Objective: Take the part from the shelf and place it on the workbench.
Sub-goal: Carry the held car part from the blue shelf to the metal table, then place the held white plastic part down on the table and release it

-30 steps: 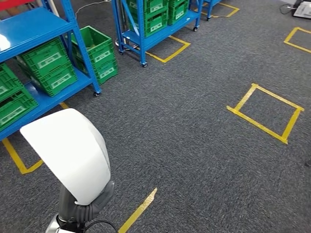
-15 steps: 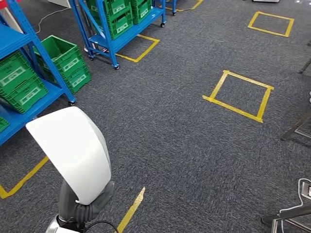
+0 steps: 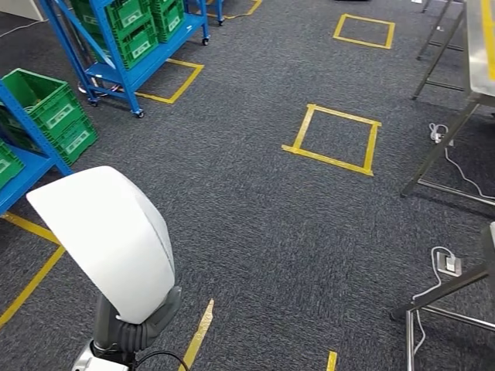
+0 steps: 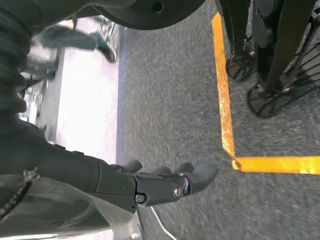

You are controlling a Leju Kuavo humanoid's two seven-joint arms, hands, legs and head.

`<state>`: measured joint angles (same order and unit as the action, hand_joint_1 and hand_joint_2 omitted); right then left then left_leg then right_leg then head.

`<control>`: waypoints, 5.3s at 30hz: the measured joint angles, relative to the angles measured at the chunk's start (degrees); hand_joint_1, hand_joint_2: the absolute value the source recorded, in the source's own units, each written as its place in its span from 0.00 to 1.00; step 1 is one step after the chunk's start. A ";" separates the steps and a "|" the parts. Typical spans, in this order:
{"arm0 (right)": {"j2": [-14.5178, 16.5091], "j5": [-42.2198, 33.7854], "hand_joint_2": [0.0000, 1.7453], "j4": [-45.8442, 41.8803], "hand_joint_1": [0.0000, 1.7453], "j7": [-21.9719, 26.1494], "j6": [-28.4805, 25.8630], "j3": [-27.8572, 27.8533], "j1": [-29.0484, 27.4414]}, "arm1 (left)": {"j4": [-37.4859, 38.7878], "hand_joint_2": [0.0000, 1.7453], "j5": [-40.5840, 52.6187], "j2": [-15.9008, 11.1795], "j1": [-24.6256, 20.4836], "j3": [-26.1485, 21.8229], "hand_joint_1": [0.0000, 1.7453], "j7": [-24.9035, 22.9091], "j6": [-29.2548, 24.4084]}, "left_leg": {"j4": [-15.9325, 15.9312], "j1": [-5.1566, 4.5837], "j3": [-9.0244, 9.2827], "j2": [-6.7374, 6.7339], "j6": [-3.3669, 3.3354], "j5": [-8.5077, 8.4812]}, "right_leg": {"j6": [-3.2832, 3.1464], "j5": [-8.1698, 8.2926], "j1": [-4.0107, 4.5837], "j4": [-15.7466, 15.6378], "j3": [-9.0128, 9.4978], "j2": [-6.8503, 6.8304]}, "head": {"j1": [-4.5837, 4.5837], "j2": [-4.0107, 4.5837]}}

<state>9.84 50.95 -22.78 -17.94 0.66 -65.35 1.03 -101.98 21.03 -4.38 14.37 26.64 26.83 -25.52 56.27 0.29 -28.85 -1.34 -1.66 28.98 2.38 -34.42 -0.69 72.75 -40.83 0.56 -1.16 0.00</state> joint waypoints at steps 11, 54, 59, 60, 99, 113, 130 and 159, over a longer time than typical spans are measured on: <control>0.03 1.31 1.00 -0.02 0.00 0.01 -0.03 -0.88 0.02 | 0.00 1.00 -0.62 0.16 -0.07 -0.74 1.00 0.13 0.25 | 2.50 -0.26 -0.14 -3.12 2.26 2.54 | -2.54 6.07 0.31 -15.76 9.49 -1.96 | 0.34 0.00; 0.10 4.08 1.00 0.05 0.00 0.12 0.21 -3.38 0.85 | -0.15 1.00 -0.69 0.37 0.72 -2.03 1.00 0.93 0.75 | 2.04 -0.22 -3.07 5.74 0.71 -0.86 | -1.64 3.38 0.05 -15.26 12.01 6.65 | 1.61 0.01; 0.07 4.17 1.00 0.08 0.00 -0.52 0.28 -3.49 1.02 | -0.17 1.00 -0.68 0.62 0.71 -2.17 1.00 0.96 0.75 | -0.21 0.02 -0.37 2.31 -0.38 -0.13 | -0.35 -0.36 0.26 -6.49 6.90 1.09 | 0.83 0.01; 0.07 4.27 1.00 0.09 0.00 -0.54 0.33 -3.49 1.11 | -0.17 1.00 -0.68 0.64 0.73 -2.19 1.00 0.97 0.75 | -0.23 -0.03 -0.11 1.48 -0.44 0.13 | -0.09 -1.61 0.17 -2.90 4.44 0.44 | 0.79 0.00; -0.05 7.66 1.00 0.29 0.00 -0.56 0.54 -5.45 1.33 | -0.20 1.00 0.04 0.20 0.59 -2.09 1.00 1.93 0.61 | 1.15 -0.27 -0.52 -3.73 1.20 0.91 | -0.84 5.34 0.61 -15.07 9.04 -4.78 | 0.89 0.00; 0.05 8.94 1.00 0.31 0.00 -0.54 0.77 -6.35 1.59 | -0.13 1.00 0.40 0.15 0.73 -3.14 1.00 -0.44 0.69 | 5.41 0.38 -2.92 4.63 1.47 0.65 | -2.59 6.10 0.45 -15.28 9.31 4.18 | 1.23 0.00; -0.79 12.78 1.00 1.80 0.00 -0.68 1.49 -6.54 2.45 | 0.69 1.00 4.32 0.16 -4.31 -11.70 1.00 -2.34 4.90 | 0.96 0.03 -0.76 -3.55 1.10 0.38 | -0.19 6.03 0.11 -15.31 9.01 -5.31 | 0.56 0.00; -1.97 17.17 1.00 6.43 0.00 -0.69 3.62 -6.12 3.55 | 21.03 1.00 19.57 -0.55 -23.97 -18.54 1.00 -12.18 0.17 | 1.32 0.73 -2.45 0.95 0.74 -0.72 | 0.56 6.34 -0.42 -11.59 5.76 -1.01 | 0.27 0.00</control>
<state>7.87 68.12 -16.35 -18.64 4.28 -71.47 4.58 -80.96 40.60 -4.92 -9.60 8.10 14.65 -25.35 57.59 1.02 -31.30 -0.39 -0.92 28.26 2.93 -28.08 -1.11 61.16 -35.07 -0.45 -0.89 0.00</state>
